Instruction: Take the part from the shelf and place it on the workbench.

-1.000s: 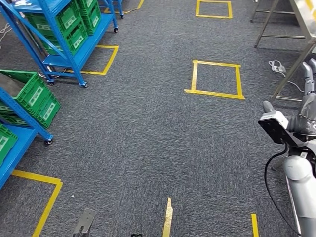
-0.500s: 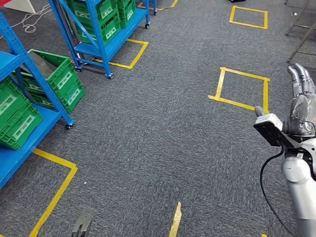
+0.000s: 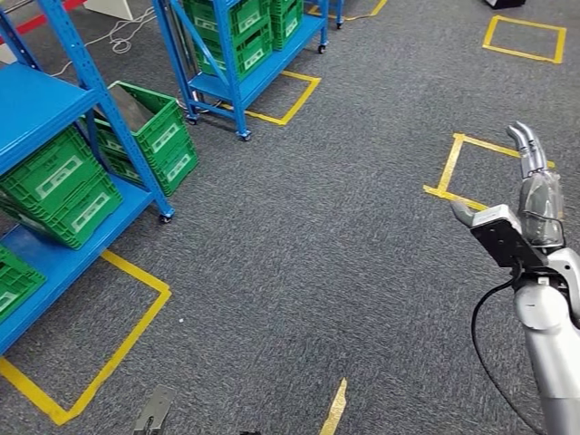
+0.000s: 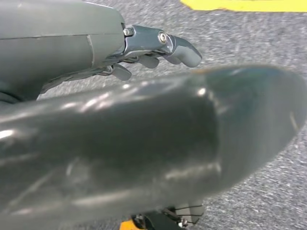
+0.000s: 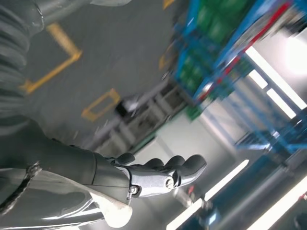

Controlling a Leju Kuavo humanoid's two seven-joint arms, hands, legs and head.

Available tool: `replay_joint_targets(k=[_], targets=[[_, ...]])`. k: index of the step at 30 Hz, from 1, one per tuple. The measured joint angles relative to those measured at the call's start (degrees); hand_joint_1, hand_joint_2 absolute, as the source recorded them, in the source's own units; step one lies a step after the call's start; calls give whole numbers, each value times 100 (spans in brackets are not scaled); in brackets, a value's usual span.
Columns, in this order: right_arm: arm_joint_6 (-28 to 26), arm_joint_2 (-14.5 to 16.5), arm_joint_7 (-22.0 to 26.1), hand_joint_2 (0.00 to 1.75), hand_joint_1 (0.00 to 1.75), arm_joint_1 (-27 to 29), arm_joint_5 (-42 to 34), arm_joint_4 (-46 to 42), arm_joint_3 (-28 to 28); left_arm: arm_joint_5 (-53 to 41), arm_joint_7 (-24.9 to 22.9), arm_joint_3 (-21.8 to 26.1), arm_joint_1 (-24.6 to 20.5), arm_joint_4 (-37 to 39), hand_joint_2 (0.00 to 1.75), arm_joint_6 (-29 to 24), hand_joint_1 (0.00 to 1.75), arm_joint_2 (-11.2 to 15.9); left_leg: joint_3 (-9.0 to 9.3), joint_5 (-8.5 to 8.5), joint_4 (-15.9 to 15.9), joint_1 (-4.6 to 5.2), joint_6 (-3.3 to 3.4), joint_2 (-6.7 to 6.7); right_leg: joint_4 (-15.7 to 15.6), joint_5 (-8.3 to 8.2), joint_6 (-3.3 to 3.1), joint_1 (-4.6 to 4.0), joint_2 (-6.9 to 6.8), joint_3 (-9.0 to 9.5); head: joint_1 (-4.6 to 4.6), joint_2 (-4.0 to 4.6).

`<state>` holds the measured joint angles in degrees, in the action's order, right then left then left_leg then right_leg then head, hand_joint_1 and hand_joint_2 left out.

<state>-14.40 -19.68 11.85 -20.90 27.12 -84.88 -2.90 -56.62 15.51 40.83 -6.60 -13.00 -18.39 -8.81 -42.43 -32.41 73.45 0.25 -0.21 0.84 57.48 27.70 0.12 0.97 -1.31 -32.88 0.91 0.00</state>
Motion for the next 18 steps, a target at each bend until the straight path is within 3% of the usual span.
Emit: replay_joint_targets(k=[1,2,3,5,7,9,10,12,13,15,16,17,18], targets=[[97,5,40,175,0,1,-213,1,-4,9,1,0,5,0,0,-3,0,-1,-54,10,117,-10,-11,-19,1,9,-3,-3,-65,6,2,0],[188,11,71,175,0,0,-402,1,-9,16,1,1,9,0,0,-8,0,1,-1,124,15,-17,-15,-36,2,18,0,-4,-126,16,2,0],[274,17,94,175,0,-2,-568,1,-13,19,3,1,10,0,0,-15,0,4,155,316,-295,-20,-10,-74,2,31,7,-4,-183,34,2,0],[439,22,132,175,0,-10,-853,2,-16,22,9,2,2,0,0,-33,0,13,540,629,-1062,12,27,-280,9,66,41,-22,-286,70,7,0],[585,27,168,175,0,-18,-1081,4,-17,23,16,2,-13,0,0,-46,0,16,712,693,-1439,51,87,-412,17,96,86,-58,-385,83,6,0],[674,35,194,175,0,-29,-1200,5,-23,24,20,2,-14,0,0,-54,0,17,712,686,-1484,55,153,-323,9,116,133,-74,-495,95,3,0],[696,39,200,175,0,-38,-1227,5,-26,24,20,3,-8,0,0,-56,0,20,719,699,-1505,45,185,-262,29,154,161,-65,-470,88,-2,0],[717,42,203,175,0,-64,-1257,6,-28,24,21,7,-17,0,0,-59,0,26,738,727,-1544,13,251,-151,365,365,204,-39,-224,-71,-30,0],[723,43,202,175,0,-70,-1264,10,-28,23,22,8,-24,0,0,-59,0,25,738,731,-1546,4,271,-94,718,532,219,-27,-57,-247,-48,0],[735,43,199,175,0,-62,-1272,25,-35,21,22,9,-31,0,0,-58,0,19,738,730,-1541,0,289,31,1479,799,239,-23,94,-649,-66,0],[740,43,199,175,0,-54,-1272,34,-39,21,22,9,-27,0,0,-58,0,16,740,729,-1538,1,290,97,1659,801,245,-22,111,-771,-66,0],[745,43,199,175,0,-51,-1274,41,-44,21,22,9,-24,0,0,-58,0,17,744,729,-1532,-1,289,166,1610,685,244,-20,119,-784,-66,0],[750,43,201,175,0,-54,-1276,45,-48,21,22,10,-23,0,0,-57,0,17,750,725,-1524,-4,284,236,1329,469,242,-13,141,-680,-66,0]])
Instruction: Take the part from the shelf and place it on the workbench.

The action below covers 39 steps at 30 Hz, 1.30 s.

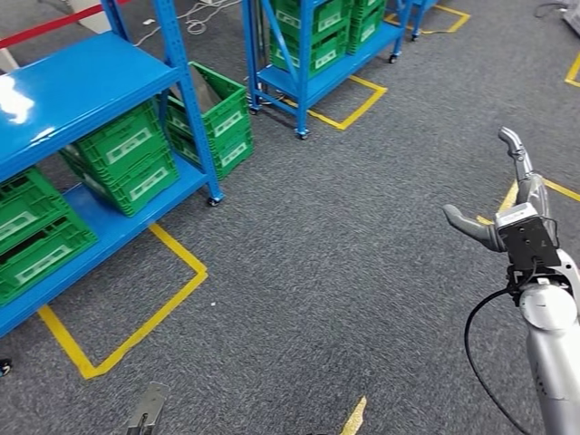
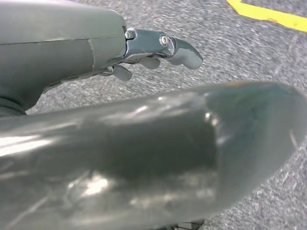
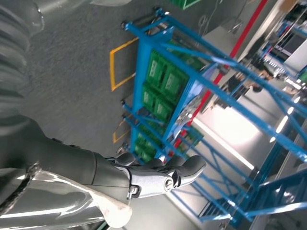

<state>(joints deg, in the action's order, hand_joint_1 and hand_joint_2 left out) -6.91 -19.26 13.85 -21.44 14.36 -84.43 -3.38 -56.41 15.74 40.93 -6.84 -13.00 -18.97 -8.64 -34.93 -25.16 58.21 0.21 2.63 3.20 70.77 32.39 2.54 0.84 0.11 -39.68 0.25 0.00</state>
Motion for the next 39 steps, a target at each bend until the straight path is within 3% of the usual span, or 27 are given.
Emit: replay_joint_targets(k=[2,3,4,6,7,9,11,13,14,16,17,18,20,22,24,26,27,28,29,30,31,33,35,37,39], targets=[[17,0,3,175,0,-18,-12,2,-12,0,0,1,-4,0,0,1,0,-1,-8,-15,31,-1,-33,134,-786,-391,-3,31,166,358,-1,0],[28,0,4,175,0,-26,-22,2,-22,0,0,1,-7,0,0,2,0,-2,-28,-16,50,0,-61,194,-1065,-476,-11,44,249,499,2,0],[40,0,5,175,0,-29,-36,3,-34,0,0,1,-5,0,0,2,0,-1,-55,-10,63,-1,-93,246,-1197,-483,-20,49,303,572,4,0],[56,1,5,175,0,-33,-57,3,-62,0,1,1,12,0,0,1,0,4,-94,16,69,-8,-153,350,-1226,-459,-62,43,249,596,10,0],[62,1,5,175,0,-39,-64,2,-73,0,1,1,24,0,0,0,0,9,-108,0,86,-5,-181,328,-1232,-465,-89,46,195,602,10,0],[64,2,7,175,0,-55,-74,-1,-85,0,2,1,24,0,0,-1,0,16,-225,-184,347,10,-237,90,-1248,-471,-165,54,71,621,37,0],[65,2,7,175,0,-56,-79,-1,-89,0,2,-1,10,0,0,-1,0,15,-534,-539,1035,5,-280,-194,-1252,-458,-220,35,-58,630,61,0],[66,2,5,175,0,-52,-80,0,-97,-1,2,-1,13,0,0,1,0,11,-803,-740,1641,-11,-297,-261,-1251,-447,-236,21,-184,636,60,0],[67,2,5,175,0,-50,-81,0,-103,-1,2,-1,18,0,0,1,0,10,-808,-689,1668,-13,-295,-270,-1250,-441,-238,17,-245,641,62,0],[71,2,5,175,0,-50,-85,-1,-116,-1,2,1,21,0,0,1,0,14,-507,-334,1095,-4,-257,-344,-1250,-424,-231,7,-360,670,62,0],[74,2,6,175,0,-51,-89,-1,-122,-1,2,1,18,0,0,1,0,17,-301,-183,699,24,-222,-470,-1250,-410,-220,-5,-413,688,60,0],[80,2,7,175,0,-51,-94,-1,-127,-2,2,1,12,0,0,-1,0,20,-137,-88,365,56,-184,-588,-1245,-396,-203,-22,-461,698,61,0],[101,3,7,175,0,-52,-106,-1,-141,-2,2,-1,3,0,0,-1,0,23,-30,-80,100,110,-132,-714,-1243,-378,-163,-51,-570,703,55,0],[119,4,8,175,0,-56,-113,-2,-160,-2,2,-1,9,0,0,-1,0,21,-32,-61,56,95,-89,-598,-1246,-349,-107,-53,-635,709,51,0],[127,4,12,175,0,-65,-119,-6,-184,-3,2,2,10,0,0,-1,0,22,-10,-27,11,53,-34,-475,-1060,-197,-53,-23,-408,631,42,0],[136,3,12,175,0,-59,-127,-8,-205,-4,2,5,-4,0,0,1,0,19,-3,-9,-2,27,-2,-351,-418,117,-19,3,-110,322,24,0],[140,2,10,175,0,-49,-130,-7,-216,-6,2,5,-7,0,0,1,0,15,-5,-6,0,24,3,-284,-32,255,-7,5,-56,124,16,0],[144,2,9,175,0,-37,-131,-7,-228,-8,2,5,-3,0,0,2,0,9,-4,-5,2,24,5,-215,248,313,5,5,-36,-37,15,0],[147,2,10,175,0,-31,-132,-7,-241,-9,2,5,3,0,0,2,0,7,-2,-5,7,22,5,-144,328,256,10,5,-29,-111,16,0],[148,2,10,175,0,-29,-132,-7,-249,-11,2,5,8,0,0,2,0,7,1,-6,13,19,3,-73,181,95,9,9,-18,-75,15,0],[149,2,11,175,0,-31,-133,-7,-254,-12,2,5,10,0,0,5,0,7,6,-11,22,14,-5,-2,-158,-135,8,18,22,60,15,0],[150,2,13,175,0,-37,-135,-8,-258,-15,2,5,6,0,0,10,0,7,-12,-22,55,12,-45,131,-890,-433,-1,53,230,396,18,0],[154,2,10,175,0,-32,-139,-10,-268,-18,1,5,7,0,0,13,0,9,-63,-8,76,5,-115,248,-1189,-461,-27,61,355,557,22,0],[158,3,10,175,0,-31,-143,-12,-287,-21,-4,5,27,0,0,13,0,18,-101,9,78,-13,-180,337,-1210,-470,-83,52,263,579,23,0],[161,4,15,175,0,-40,-145,-15,-304,-25,-7,5,40,0,0,11,0,29,-176,-112,238,-5,-240,185,-1228,-481,-150,62,145,597,45,0]])
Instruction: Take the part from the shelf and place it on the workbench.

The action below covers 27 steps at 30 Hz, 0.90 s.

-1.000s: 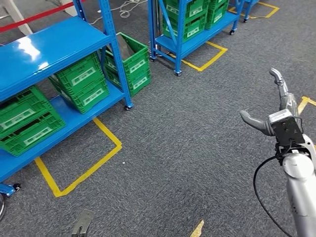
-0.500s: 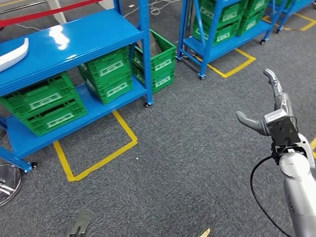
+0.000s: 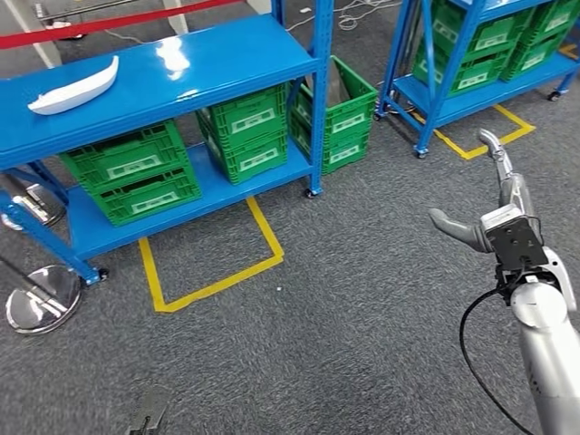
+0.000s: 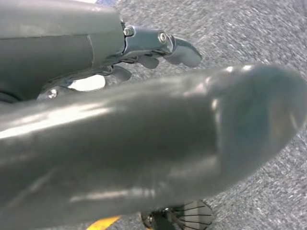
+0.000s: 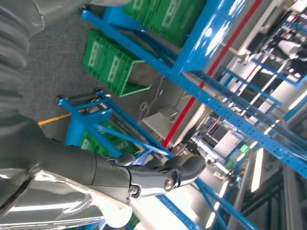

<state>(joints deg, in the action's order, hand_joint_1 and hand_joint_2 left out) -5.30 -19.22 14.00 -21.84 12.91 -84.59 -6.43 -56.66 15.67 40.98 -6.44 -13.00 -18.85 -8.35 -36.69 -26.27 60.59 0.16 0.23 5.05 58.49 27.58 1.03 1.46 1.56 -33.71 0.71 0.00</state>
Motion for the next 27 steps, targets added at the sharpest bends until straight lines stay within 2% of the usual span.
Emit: replay_joint_targets(k=[2,4,5,6,7,9,10,11,13,14,15,16,18,19,20,21,22,23,24,25,27], targets=[[1,1,4,175,0,2,0,-4,-9,-13,0,0,-9,0,0,0,0,2,-260,-326,581,3,-57,-297,-8,7,-51,-9,-126,11,30,0],[1,1,7,175,0,15,1,-3,-21,-23,0,0,-11,1,0,1,0,-2,-580,-607,1289,-17,-88,-430,-7,22,-76,-26,-259,16,41,0],[1,1,8,175,0,19,1,-3,-30,-23,0,0,-6,2,0,1,0,-4,-643,-616,1439,-23,-92,-450,-6,29,-81,-31,-322,21,43,0],[1,1,8,175,0,22,1,-3,-39,-23,0,0,-2,2,0,1,0,-4,-596,-513,1359,-24,-86,-462,-6,37,-82,-35,-382,32,44,0],[1,1,8,175,0,23,1,-3,-49,-23,0,0,0,1,0,1,0,-2,-443,-327,1064,-21,-69,-490,-6,49,-79,-39,-438,52,44,0],[1,0,10,175,0,20,0,-9,-62,-23,0,0,-6,0,0,1,0,10,-50,-4,284,24,2,-678,-3,80,-54,-59,-544,89,46,0],[1,-1,11,175,0,19,-1,-13,-66,-23,0,0,-14,0,0,1,0,15,81,64,13,53,39,-766,-1,93,-35,-74,-595,98,44,0],[2,-1,12,175,0,20,-1,-16,-70,-25,-1,0,-19,1,0,1,0,18,138,67,-123,79,67,-817,-2,104,-12,-86,-646,101,39,0],[2,0,16,175,0,19,0,-18,-84,-27,-2,0,-16,1,0,1,0,18,143,54,-176,89,112,-742,-17,122,41,-93,-741,119,33,0],[2,1,19,175,0,18,1,-20,-91,-28,-3,0,-8,2,0,1,0,15,154,67,-203,76,137,-685,-4,152,69,-84,-710,118,31,0],[2,1,26,175,0,15,0,-23,-96,-29,-3,0,-8,1,0,1,0,16,167,83,-229,57,167,-632,78,221,96,-73,-615,82,28,0],[1,0,31,175,0,12,0,-27,-97,-31,-4,0,-16,1,0,0,0,18,181,98,-253,35,193,-578,273,342,117,-61,-481,-12,17,0],[2,-1,42,175,0,21,0,-32,-96,-32,-4,0,-38,0,0,1,0,22,183,103,-258,15,221,-468,936,650,145,-43,-251,-353,-3,0],[2,-2,43,175,0,37,1,-31,-96,-33,-4,0,-43,0,0,2,0,19,183,101,-257,12,229,-406,1260,756,159,-38,-210,-531,-11,0],[3,-2,43,175,0,56,1,-31,-97,-33,-5,0,-41,1,0,3,0,16,185,99,-255,9,232,-341,1433,763,174,-33,-190,-645,-11,0],[3,-2,44,175,0,70,1,-31,-98,-34,-6,0,-37,1,0,3,0,14,186,96,-250,4,230,-273,1419,673,188,-27,-179,-668,-10,0],[3,-2,46,175,0,78,1,-31,-98,-34,-7,0,-34,1,0,3,0,13,189,91,-239,-6,221,-203,1201,490,198,-14,-160,-587,-11,0],[3,-2,49,175,0,78,1,-31,-98,-34,-8,0,-33,1,0,3,0,14,189,80,-222,-17,203,-137,850,276,210,6,-101,-436,-12,0],[3,-1,53,175,0,75,1,-31,-98,-34,-9,0,-35,1,0,3,0,15,177,65,-196,-19,174,-74,520,133,220,26,13,-272,-13,0],[3,-1,59,175,0,75,1,-31,-97,-34,-9,0,-39,1,0,3,0,16,155,56,-163,-22,141,-15,255,55,212,44,113,-131,-10,0],[4,-1,69,175,0,88,5,-31,-99,-35,-11,0,-32,1,0,3,0,18,98,69,-129,-31,69,95,85,78,173,42,210,-19,-7,0]])
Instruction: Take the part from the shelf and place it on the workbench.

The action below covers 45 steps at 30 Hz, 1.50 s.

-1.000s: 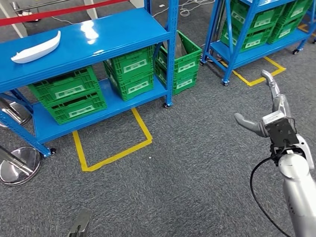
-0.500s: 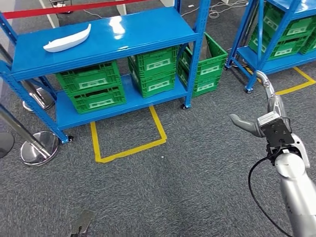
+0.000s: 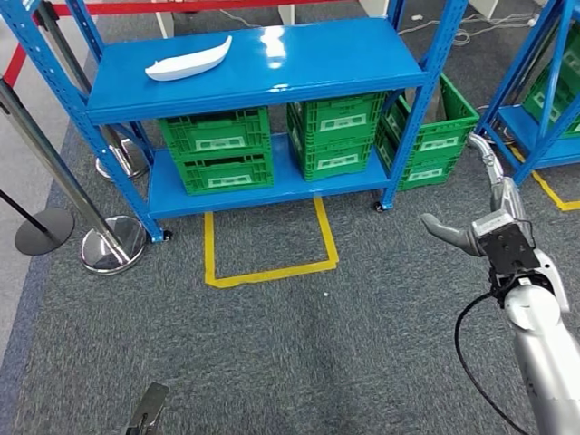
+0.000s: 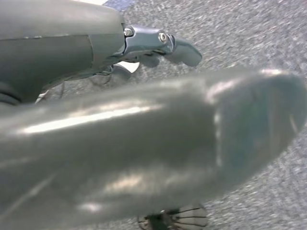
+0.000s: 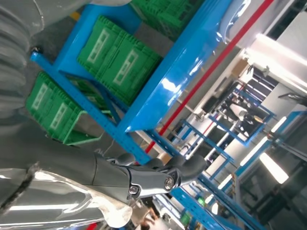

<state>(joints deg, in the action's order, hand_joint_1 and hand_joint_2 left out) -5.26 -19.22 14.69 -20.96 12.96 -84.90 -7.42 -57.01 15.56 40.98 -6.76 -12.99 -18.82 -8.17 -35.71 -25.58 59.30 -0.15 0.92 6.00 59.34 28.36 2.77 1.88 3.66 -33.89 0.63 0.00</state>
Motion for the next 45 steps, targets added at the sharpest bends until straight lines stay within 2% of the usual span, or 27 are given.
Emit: replay_joint_targets(k=[2,4,6,8,12,14,15,16,18,20,22,25,26,27,28,29,31,32,34,36,38,39,40,42,43,44,45], targets=[[4,1,6,175,0,0,6,-1,-9,0,-4,0,23,1,0,0,0,8,-29,5,10,-16,-58,56,-19,-1,-62,-5,-102,20,0,0],[8,1,11,175,0,-13,10,-2,-15,1,-6,0,26,1,0,-1,0,17,-127,-139,235,-2,-118,-156,-40,2,-133,0,-224,59,34,0],[11,1,15,87,0,-12,15,-2,-15,1,-6,0,9,1,0,-1,0,15,-387,-424,801,-2,-166,-448,-47,23,-193,-19,-348,92,66,0],[13,1,15,0,0,-7,17,-2,-15,1,-6,0,1,1,0,0,0,12,-561,-587,1168,-13,-179,-527,-47,35,-215,-33,-410,102,67,0],[13,1,15,0,0,-6,17,-2,-15,1,-6,-1,0,1,0,0,0,11,-590,-609,1229,-15,-180,-533,-47,37,-217,-34,-415,104,68,0],[13,1,16,0,0,-4,19,-2,-15,0,-5,-2,3,1,0,1,0,8,-698,-669,1449,-16,-181,-546,-46,43,-224,-42,-442,110,68,0],[13,1,16,0,0,-4,20,-2,-15,25,27,-1,9,1,0,63,0,9,-644,-530,1335,-14,-157,-553,-46,57,-226,-54,-480,130,68,0],[20,1,17,0,0,-6,20,-2,-15,106,137,13,11,1,0,284,0,27,-483,-399,1009,10,-92,-574,-61,88,-204,-69,-528,153,69,0],[46,2,18,0,0,1,22,-2,-18,299,371,64,29,0,0,745,0,70,-48,-98,118,56,66,-592,-59,79,-109,-85,-604,221,66,0],[67,3,19,0,0,9,33,-4,-25,402,471,123,53,1,0,918,0,95,180,-111,-183,49,156,-583,21,76,-17,-74,-585,205,55,1],[67,2,18,0,0,3,49,-7,-31,420,477,154,55,0,0,904,0,105,325,-137,-221,24,197,-563,386,219,17,-66,-486,-13,36,2],[65,1,11,0,0,69,68,-6,-38,425,476,186,58,1,0,890,0,117,474,-264,-221,25,213,-523,1299,488,53,-65,-390,-715,22,2],[65,1,11,0,0,98,72,-6,-39,425,475,193,68,1,0,890,0,115,545,-325,-220,24,206,-506,1381,494,66,-64,-385,-875,21,2],[65,1,13,0,0,114,74,-6,-41,425,475,198,78,1,0,890,0,112,633,-394,-220,19,193,-491,1267,415,75,-63,-385,-932,21,2],[65,1,14,0,0,121,75,-6,-41,425,475,205,84,1,0,890,0,108,735,-473,-220,12,176,-480,986,231,82,-60,-386,-902,20,2],[65,1,14,0,0,124,76,-4,-41,425,475,214,88,1,0,890,0,105,826,-563,-219,10,150,-472,613,-88,88,-54,-389,-832,14,2],[63,1,13,0,0,135,81,3,-44,425,470,236,83,1,0,887,0,107,975,-737,-224,16,86,-460,81,-489,35,-66,-382,-690,-6,2],[61,1,14,0,0,143,90,3,-43,425,468,243,77,1,0,881,0,110,1034,-793,-236,23,49,-460,-25,-563,-19,-74,-372,-643,-23,2],[55,-2,15,0,0,139,112,-12,-38,425,464,248,50,1,0,864,0,118,1082,-765,-180,28,-13,-467,-38,-447,-133,-82,-350,-522,-40,2],[43,-5,19,0,0,127,130,-29,-28,425,469,249,22,1,0,846,0,123,820,-498,362,22,-72,-497,-79,-339,-206,-60,-356,-351,-40,1],[38,-7,19,0,0,146,144,-36,-25,425,474,250,21,1,0,835,0,113,278,-416,1163,4,-132,-527,-140,-184,-249,-50,-367,-116,-40,1],[39,-6,19,0,0,160,150,-35,-27,425,475,250,37,1,0,831,0,107,22,-593,1415,-4,-151,-532,-172,-95,-261,-49,-369,18,-39,1],[38,-5,19,0,0,171,157,-34,-29,425,475,252,57,1,0,825,0,102,-188,-879,1529,-8,-160,-533,-200,-8,-262,-49,-367,161,-41,1],[37,-5,19,0,0,182,169,-34,-31,432,455,264,85,1,0,790,0,103,-454,-1377,1396,-5,-137,-535,-241,176,-250,-52,-361,471,-39,1],[37,-5,18,0,0,186,175,-34,-33,437,426,274,90,1,0,748,0,105,-525,-1395,1199,3,-104,-534,-251,273,-234,-57,-351,629,-38,1],[35,-5,17,0,0,195,181,-34,-35,442,389,284,100,1,0,688,0,107,-563,-1095,908,21,-45,-531,-262,386,-222,-63,-349,772,-38,1],[33,2,15,0,0,211,188,-21,-41,444,354,293,120,3,0,624,0,112,-615,-565,581,62,27,-522,-246,503,-201,-77,-339,916,-42,2]])
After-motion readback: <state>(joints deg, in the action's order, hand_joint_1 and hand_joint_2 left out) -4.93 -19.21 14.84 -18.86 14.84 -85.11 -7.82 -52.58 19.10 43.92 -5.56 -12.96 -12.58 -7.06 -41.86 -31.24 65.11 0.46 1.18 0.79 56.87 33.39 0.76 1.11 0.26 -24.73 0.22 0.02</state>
